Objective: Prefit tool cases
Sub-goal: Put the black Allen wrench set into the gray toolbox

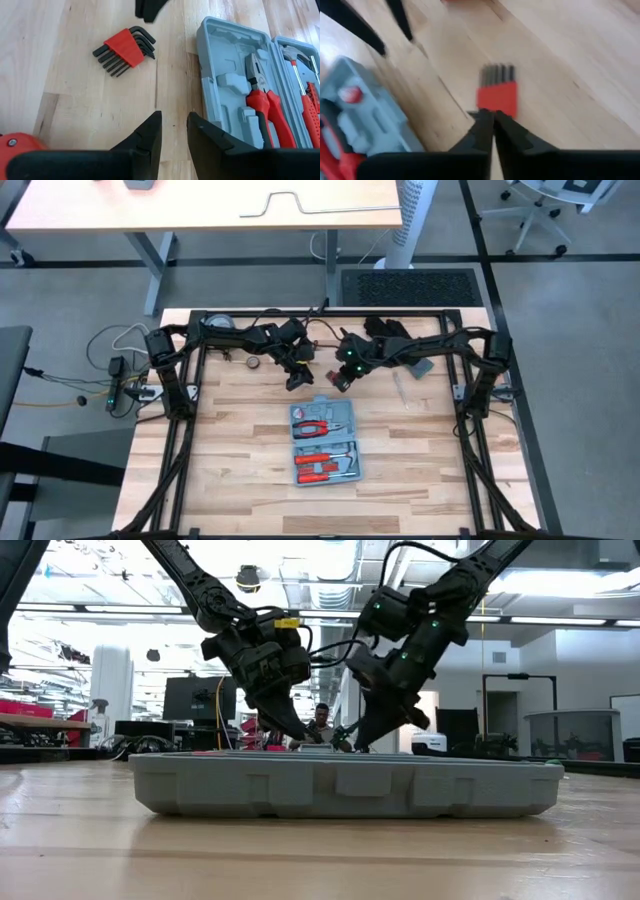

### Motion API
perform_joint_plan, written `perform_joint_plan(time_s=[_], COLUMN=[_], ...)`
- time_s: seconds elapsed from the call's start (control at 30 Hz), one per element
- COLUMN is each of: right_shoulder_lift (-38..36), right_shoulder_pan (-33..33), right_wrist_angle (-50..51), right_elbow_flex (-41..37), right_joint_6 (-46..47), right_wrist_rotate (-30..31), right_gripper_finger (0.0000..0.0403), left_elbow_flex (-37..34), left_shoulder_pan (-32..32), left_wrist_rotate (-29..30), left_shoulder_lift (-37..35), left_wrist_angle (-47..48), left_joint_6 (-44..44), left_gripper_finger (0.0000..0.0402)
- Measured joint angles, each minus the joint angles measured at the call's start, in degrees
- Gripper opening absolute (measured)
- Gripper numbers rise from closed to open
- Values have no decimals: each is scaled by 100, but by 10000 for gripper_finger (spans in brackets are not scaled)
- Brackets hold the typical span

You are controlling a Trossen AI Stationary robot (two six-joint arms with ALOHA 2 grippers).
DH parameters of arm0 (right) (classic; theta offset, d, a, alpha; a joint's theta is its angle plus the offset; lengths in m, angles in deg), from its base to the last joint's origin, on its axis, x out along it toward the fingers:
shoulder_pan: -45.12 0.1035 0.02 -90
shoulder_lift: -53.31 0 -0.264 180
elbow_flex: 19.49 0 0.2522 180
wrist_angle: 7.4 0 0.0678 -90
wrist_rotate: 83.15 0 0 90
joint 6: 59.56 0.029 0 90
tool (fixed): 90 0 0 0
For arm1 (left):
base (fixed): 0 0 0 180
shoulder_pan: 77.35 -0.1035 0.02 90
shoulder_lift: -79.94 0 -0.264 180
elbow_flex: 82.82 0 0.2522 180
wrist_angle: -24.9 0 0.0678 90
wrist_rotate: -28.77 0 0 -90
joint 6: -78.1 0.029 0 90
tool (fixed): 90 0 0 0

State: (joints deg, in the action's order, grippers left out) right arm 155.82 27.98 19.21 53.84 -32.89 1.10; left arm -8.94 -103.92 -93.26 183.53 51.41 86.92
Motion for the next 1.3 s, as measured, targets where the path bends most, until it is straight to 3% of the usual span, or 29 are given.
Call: perform_joint_plan(time_s=[0.37,0.5,0.67,0.8,1.0,1.1,1.23,1.3], right_shoulder_lift=[130,399,878,1225,1634,1690,1692,1679], right_shoulder_pan=[-50,-60,-31,6,165,309,471,512], right_wrist_angle=[-427,-439,-52,621,1264,1399,1542,1536], right_elbow_flex=[17,95,569,1026,1402,1427,1426,1418], right_joint_6=[-601,-614,-898,-1150,-844,-627,-392,-339], right_wrist_rotate=[-175,-180,-171,-114,256,850,1239,1234], right_gripper_finger=[215,252,258,258,254,226,144,142], left_elbow_flex=[-1,-2,-2,-11,-35,-35,-35,-35], left_shoulder_pan=[9,6,-75,-90,-60,-42,-17,-17], left_wrist_rotate=[-23,-24,69,608,1016,1098,1157,1183], left_shoulder_lift=[0,0,-8,-70,-136,-136,-136,-136], left_wrist_angle=[-34,44,601,1041,968,963,980,974], left_joint_6=[190,195,374,575,476,419,398,395], left_gripper_finger=[82,82,82,82,82,82,82,82])
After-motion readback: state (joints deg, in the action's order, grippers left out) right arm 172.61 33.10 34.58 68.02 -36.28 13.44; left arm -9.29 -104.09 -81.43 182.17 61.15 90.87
